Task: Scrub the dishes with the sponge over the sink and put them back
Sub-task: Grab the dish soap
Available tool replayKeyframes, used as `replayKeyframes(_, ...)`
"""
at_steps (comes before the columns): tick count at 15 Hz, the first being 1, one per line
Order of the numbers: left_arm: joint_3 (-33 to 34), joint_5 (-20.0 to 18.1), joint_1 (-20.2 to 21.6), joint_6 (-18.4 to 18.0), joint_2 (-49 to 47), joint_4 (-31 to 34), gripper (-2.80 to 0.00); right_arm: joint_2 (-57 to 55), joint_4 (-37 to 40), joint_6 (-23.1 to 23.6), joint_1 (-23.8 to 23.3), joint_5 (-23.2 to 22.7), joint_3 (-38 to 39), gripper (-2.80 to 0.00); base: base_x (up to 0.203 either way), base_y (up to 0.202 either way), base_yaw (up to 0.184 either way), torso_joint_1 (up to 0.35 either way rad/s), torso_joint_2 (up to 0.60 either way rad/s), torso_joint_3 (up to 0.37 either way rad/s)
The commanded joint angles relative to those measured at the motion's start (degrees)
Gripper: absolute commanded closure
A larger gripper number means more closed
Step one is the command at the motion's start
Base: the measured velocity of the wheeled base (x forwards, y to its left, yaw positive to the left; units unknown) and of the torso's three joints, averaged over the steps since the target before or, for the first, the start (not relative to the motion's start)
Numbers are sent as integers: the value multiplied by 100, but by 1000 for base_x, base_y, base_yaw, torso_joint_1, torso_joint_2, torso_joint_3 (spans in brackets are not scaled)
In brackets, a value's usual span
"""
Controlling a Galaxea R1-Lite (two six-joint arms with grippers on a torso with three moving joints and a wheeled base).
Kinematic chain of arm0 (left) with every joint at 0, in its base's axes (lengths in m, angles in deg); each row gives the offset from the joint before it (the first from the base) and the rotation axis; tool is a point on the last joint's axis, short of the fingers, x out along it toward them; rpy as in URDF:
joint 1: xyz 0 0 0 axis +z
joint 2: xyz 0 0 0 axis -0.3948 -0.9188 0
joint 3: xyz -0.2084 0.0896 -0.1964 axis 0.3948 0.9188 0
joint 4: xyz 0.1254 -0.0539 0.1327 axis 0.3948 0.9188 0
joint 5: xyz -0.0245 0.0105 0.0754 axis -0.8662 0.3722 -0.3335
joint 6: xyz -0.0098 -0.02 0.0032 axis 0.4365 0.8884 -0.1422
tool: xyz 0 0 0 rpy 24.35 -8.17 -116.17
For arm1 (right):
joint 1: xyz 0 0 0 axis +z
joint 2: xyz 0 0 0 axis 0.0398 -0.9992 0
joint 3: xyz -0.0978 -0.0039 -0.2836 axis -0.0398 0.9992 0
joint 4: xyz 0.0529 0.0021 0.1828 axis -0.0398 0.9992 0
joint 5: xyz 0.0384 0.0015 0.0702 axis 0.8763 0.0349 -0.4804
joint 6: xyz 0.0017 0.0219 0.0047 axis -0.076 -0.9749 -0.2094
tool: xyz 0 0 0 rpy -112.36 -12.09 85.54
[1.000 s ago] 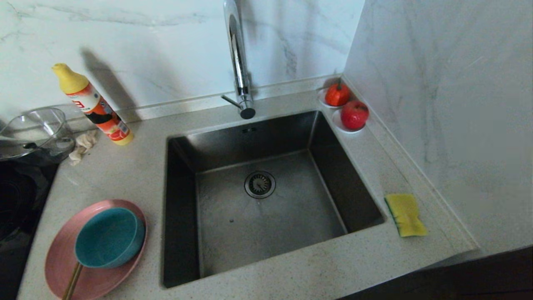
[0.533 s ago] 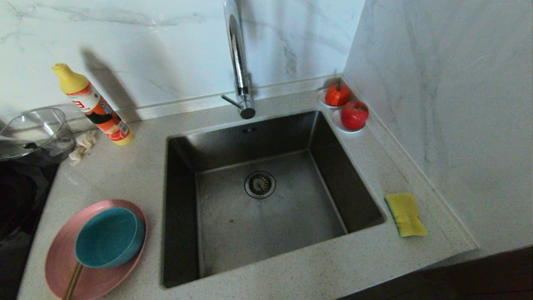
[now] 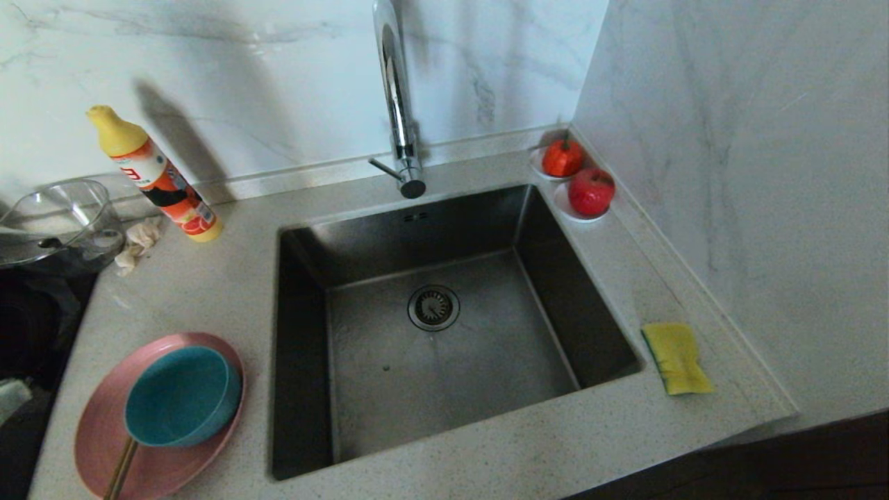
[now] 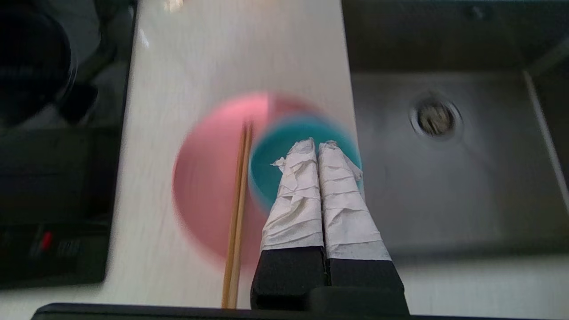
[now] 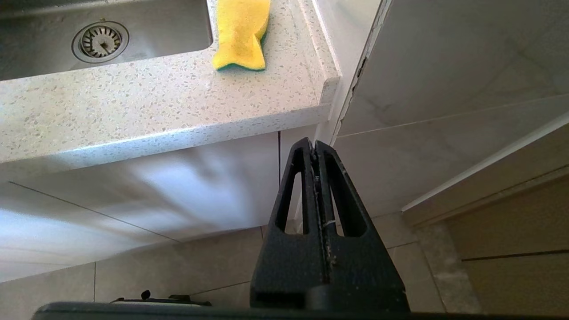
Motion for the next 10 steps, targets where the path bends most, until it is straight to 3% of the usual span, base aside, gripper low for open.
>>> replayKeyframes(1,-458,145,-1,57,-1923,-804,0,1,2,-2,3,2,1,0,0,0,0,0,0,0)
replayKeyframes(5,-1092,821,-18,97,-3682,-2342,0,1,2,-2,3,2,1,0,0,0,0,0,0,0)
replayKeyframes(10,-1318,1516,-26,72,-5037,-4170,0,1,2,-2,3,2,1,0,0,0,0,0,0,0)
